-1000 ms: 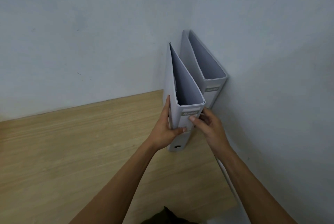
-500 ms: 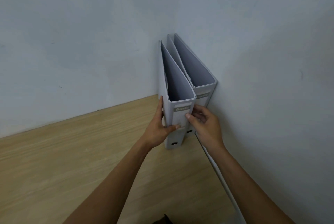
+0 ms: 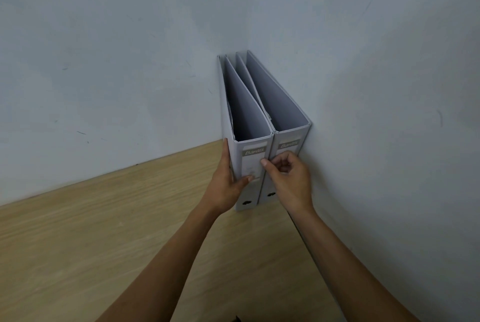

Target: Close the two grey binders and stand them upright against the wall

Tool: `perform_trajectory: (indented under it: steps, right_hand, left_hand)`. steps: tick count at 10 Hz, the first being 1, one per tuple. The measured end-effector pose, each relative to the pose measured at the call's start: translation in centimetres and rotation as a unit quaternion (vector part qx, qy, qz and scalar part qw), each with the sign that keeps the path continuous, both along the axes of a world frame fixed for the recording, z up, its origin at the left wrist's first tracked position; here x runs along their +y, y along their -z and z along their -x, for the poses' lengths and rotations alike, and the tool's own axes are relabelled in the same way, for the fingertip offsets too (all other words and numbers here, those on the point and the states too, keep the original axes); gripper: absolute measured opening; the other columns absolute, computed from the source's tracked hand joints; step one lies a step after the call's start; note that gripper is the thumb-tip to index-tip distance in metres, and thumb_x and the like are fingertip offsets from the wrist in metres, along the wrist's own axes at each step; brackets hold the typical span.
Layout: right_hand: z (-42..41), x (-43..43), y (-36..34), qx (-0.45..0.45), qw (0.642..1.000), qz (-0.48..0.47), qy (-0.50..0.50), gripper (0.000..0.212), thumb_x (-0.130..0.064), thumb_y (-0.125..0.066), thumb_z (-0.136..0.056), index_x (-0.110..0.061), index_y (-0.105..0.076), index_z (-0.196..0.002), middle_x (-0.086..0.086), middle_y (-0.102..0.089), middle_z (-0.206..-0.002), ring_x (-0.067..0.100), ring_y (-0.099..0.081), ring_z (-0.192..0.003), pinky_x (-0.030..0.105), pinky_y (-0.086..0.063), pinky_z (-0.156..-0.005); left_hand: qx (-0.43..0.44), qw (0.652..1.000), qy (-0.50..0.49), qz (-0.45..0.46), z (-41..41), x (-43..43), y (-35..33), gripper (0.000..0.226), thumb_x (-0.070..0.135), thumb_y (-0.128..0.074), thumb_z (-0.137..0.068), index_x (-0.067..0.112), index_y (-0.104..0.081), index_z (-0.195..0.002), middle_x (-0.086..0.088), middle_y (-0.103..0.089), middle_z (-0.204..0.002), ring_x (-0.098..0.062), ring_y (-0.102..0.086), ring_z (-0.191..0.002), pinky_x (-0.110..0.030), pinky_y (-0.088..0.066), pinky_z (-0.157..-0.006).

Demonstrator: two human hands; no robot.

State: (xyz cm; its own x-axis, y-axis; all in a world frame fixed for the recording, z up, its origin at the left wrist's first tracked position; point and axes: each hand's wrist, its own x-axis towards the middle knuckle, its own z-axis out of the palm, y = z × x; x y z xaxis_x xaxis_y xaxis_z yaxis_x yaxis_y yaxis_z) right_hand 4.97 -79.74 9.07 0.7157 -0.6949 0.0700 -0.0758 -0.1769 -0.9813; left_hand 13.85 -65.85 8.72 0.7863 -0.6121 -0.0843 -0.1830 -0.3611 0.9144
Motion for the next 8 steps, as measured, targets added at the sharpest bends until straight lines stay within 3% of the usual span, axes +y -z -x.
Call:
perform_trajectory:
  steps: [1, 2, 4, 5, 6, 7, 8]
  right_hand:
    - [-0.2, 0.1, 0.1, 0.003, 1.0, 0.0, 0.005, 0.022, -0.025, -0.08, -0.085, -0.024, -0.06, -0.075, -0.023, -0.066, -0.066, -0.007, -0.06, -0.062, 0.007, -0.046, -0.058]
    - [-0.1, 0.5, -0.1, 0.004, 1.0, 0.002, 0.016, 0.023, -0.027, -0.079, -0.085, -0.027, -0.059, -0.073, -0.023, -0.065, -0.064, -0.006, -0.058, -0.06, 0.008, -0.045, -0.057]
    - [0.2, 1.0, -1.0, 0.01, 1.0, -0.009, 0.011, 0.022, -0.028, -0.077, -0.087, -0.025, -0.059, -0.075, -0.005, -0.065, -0.073, 0.013, -0.062, -0.071, 0.024, -0.051, -0.067]
    - [0.3, 1.4, -1.4, 0.029, 0.999, -0.006, 0.015, 0.016, -0.024, -0.072, -0.092, -0.024, -0.061, -0.08, -0.003, -0.067, -0.082, 0.018, -0.066, -0.083, 0.034, -0.056, -0.076]
    - [0.6, 2.4, -1.6, 0.043, 0.998, -0.039, 0.02, 0.01, -0.023, -0.065, -0.096, -0.028, -0.062, -0.089, -0.005, -0.067, -0.096, 0.023, -0.067, -0.101, 0.041, -0.058, -0.092]
    - [1.2, 4.2, -1.8, 0.063, 0.994, -0.085, 0.029, 0.002, -0.028, -0.063, -0.097, -0.027, -0.061, -0.096, 0.002, -0.068, -0.111, 0.025, -0.065, -0.112, 0.047, -0.053, -0.102]
    - [1.8, 6.1, -1.5, 0.101, 0.989, -0.103, 0.015, 0.004, -0.032, -0.061, -0.097, -0.028, -0.06, -0.095, 0.0, -0.067, -0.109, 0.023, -0.066, -0.11, 0.046, -0.054, -0.099]
  left_hand:
    - [-0.017, 1.0, 0.01, -0.015, 0.0, -0.1, -0.4, 0.1, 0.014, -0.071, -0.091, 0.017, -0.002, -0.163, -0.004, -0.044, -0.156, -0.02, -0.045, -0.142, -0.033, -0.049, -0.108]
    - [-0.02, 0.999, 0.022, -0.032, 0.0, -0.1, -0.9, 0.102, 0.012, -0.068, -0.094, 0.015, 0.007, -0.162, -0.009, -0.039, -0.16, -0.027, -0.042, -0.146, -0.047, -0.045, -0.113]
    - [-0.013, 0.995, 0.016, -0.101, 0.2, 0.1, -1.9, 0.101, 0.011, -0.068, -0.093, 0.013, 0.005, -0.162, -0.018, -0.048, -0.153, -0.035, -0.052, -0.137, -0.05, -0.051, -0.105]
    - [-0.014, 0.995, 0.026, -0.098, 0.7, 1.1, -2.2, 0.09, 0.008, -0.068, -0.091, 0.011, -0.011, -0.16, -0.016, -0.047, -0.153, -0.035, -0.051, -0.138, -0.047, -0.05, -0.108]
    - [-0.011, 0.996, 0.041, -0.083, 1.7, 2.8, -2.4, 0.09, 0.01, -0.068, -0.092, 0.013, -0.011, -0.162, -0.01, -0.038, -0.161, -0.031, -0.048, -0.142, -0.039, -0.047, -0.111]
    - [0.014, 0.997, 0.049, -0.064, 2.7, 5.5, -3.0, 0.093, 0.014, -0.067, -0.094, 0.019, -0.006, -0.164, -0.003, -0.026, -0.168, -0.03, -0.048, -0.142, -0.028, -0.046, -0.104]
    - [0.017, 0.998, 0.043, -0.051, 3.6, 8.7, -2.9, 0.09, 0.019, -0.066, -0.095, 0.021, -0.008, -0.163, -0.003, -0.025, -0.168, -0.027, -0.047, -0.141, -0.025, -0.043, -0.1]
